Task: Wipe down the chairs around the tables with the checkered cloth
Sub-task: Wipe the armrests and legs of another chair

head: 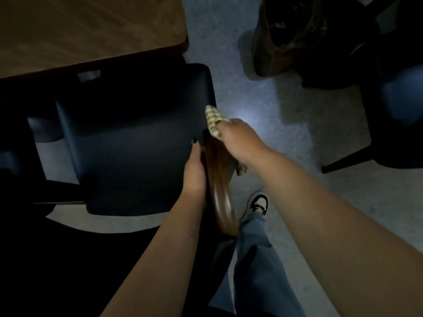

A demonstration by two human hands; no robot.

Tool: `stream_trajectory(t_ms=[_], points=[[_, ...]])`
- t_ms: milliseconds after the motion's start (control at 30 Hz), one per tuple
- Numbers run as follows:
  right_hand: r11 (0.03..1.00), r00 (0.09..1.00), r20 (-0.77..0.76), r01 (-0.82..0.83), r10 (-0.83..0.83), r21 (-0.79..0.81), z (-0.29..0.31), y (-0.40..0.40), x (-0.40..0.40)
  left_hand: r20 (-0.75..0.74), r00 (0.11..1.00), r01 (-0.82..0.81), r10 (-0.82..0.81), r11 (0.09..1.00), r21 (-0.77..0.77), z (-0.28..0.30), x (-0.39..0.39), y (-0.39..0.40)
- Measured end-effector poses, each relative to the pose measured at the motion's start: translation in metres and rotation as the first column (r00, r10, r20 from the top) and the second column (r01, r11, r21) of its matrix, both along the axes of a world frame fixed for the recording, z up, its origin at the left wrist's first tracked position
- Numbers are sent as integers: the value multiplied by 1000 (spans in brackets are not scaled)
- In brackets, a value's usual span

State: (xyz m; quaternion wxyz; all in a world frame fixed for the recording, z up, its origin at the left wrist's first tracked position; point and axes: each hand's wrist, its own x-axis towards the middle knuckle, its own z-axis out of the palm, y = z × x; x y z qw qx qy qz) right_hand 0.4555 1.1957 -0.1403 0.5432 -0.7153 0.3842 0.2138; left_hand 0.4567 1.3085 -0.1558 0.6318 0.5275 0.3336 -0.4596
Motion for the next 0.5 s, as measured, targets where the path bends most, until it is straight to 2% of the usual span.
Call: stream_trajectory(t_ms=[67, 133, 200, 267, 400, 500], points=[[931, 960, 31, 261, -277, 254, -11, -3, -6, 38, 999, 14, -13, 999, -29, -4, 1, -5], [780, 857, -10, 474, -516, 408, -26, 0, -13, 45, 999, 23, -20, 997, -68, -7, 2, -6], [632, 764, -109, 598, -636, 493, -31, 8, -20, 34, 999, 38, -35, 996, -86, -11, 0, -3], [570, 705, -177, 673, -687, 471, -31, 19, -29, 48, 998, 51, -47, 995, -87, -16, -3, 2], [629, 716, -86, 657, -692, 415, -11, 41, -52, 63, 997, 57, -51, 992, -111, -18, -5, 11], [749, 801, -2, 561, -599, 352, 25, 60, -69, 58, 997, 62, -56, 993, -104, -15, -4, 10]])
